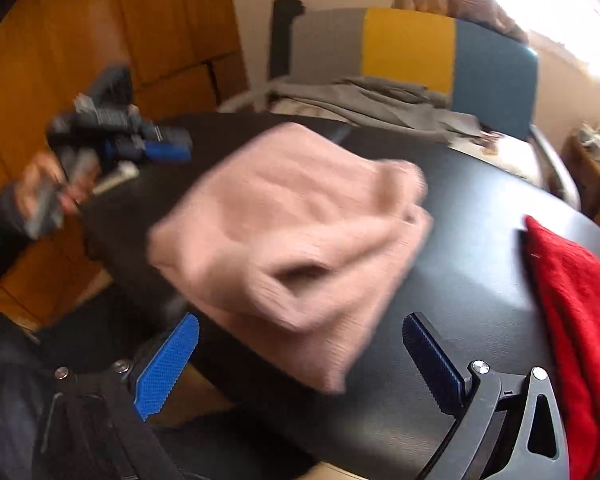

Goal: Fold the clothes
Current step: 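Open the left gripper and release the fold onto the sweater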

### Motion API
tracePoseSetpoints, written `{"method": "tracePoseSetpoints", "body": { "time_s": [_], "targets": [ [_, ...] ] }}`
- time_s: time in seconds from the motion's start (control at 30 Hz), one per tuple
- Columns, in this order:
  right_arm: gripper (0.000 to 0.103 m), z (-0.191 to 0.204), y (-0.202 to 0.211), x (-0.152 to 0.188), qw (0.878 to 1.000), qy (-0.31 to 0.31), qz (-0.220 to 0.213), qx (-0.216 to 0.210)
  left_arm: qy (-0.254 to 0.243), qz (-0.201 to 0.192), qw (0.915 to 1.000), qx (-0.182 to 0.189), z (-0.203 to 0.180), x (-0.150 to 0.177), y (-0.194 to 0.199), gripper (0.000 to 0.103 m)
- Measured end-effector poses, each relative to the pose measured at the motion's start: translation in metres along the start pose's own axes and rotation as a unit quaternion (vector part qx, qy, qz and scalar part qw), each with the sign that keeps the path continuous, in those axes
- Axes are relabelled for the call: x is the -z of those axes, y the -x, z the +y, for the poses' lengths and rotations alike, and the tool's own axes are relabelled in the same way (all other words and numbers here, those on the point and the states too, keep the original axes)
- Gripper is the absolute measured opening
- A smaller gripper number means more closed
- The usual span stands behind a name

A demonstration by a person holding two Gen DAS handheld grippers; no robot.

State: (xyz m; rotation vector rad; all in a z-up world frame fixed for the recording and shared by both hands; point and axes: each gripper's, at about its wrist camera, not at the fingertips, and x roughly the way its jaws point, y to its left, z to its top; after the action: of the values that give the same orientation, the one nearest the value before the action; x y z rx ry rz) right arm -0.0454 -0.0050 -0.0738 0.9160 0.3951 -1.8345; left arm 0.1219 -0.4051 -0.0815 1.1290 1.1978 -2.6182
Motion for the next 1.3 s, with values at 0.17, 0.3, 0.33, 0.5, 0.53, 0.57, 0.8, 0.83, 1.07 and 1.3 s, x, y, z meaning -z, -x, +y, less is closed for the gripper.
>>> {"method": "tracePoseSetpoints", "body": {
  "time_s": [0.17, 0.3, 0.33, 0.5, 0.53, 0.57, 0.8, 0.83, 1.07, 1.3],
  "targets": [
    [0.076, 0.009, -0.027, -0.009, 0.997, -0.055, 0.052, -0.035, -0.095, -0.004, 0.9954, 0.006, 0.002, 0.044, 0.007, 0.028],
    [0.025, 0.000, -0.046, -0.005, 0.986, -0.109, 0.114, -0.046, -0.203, 0.004, 0.9789, 0.016, -0.013, 0.071, 0.005, 0.028],
    [0.023, -0.001, -0.050, -0.003, 0.985, -0.108, 0.128, -0.039, -0.230, 0.008, 0.9729, 0.019, -0.017, 0.077, 0.003, 0.028],
    [0.022, -0.001, -0.009, -0.005, 0.989, -0.110, 0.093, -0.018, -0.315, 0.031, 0.9486, 0.007, -0.026, 0.094, -0.013, 0.028],
    [0.022, -0.005, -0.003, 0.000, 0.989, -0.120, 0.090, -0.015, -0.323, 0.037, 0.9458, -0.001, -0.024, 0.097, -0.016, 0.028],
    [0.021, -0.009, -0.004, 0.009, 0.986, -0.132, 0.096, -0.015, -0.327, 0.049, 0.9439, -0.005, -0.020, 0.099, -0.022, 0.028],
    [0.021, -0.025, -0.026, 0.059, 0.973, -0.205, 0.101, -0.036, -0.345, 0.095, 0.9336, -0.008, -0.017, 0.100, -0.030, 0.028],
    [0.025, -0.026, -0.022, 0.060, 0.972, -0.208, 0.096, -0.045, -0.343, 0.100, 0.9342, -0.005, -0.017, 0.097, -0.027, 0.028],
    [0.072, -0.047, 0.022, 0.038, 0.972, -0.229, 0.023, -0.050, -0.279, 0.032, 0.9595, 0.021, -0.021, 0.048, -0.008, 0.028],
    [0.074, -0.092, -0.003, -0.016, 0.966, -0.254, -0.044, 0.002, -0.244, -0.008, 0.9696, 0.015, -0.032, 0.008, -0.030, 0.028]
  ]
}}
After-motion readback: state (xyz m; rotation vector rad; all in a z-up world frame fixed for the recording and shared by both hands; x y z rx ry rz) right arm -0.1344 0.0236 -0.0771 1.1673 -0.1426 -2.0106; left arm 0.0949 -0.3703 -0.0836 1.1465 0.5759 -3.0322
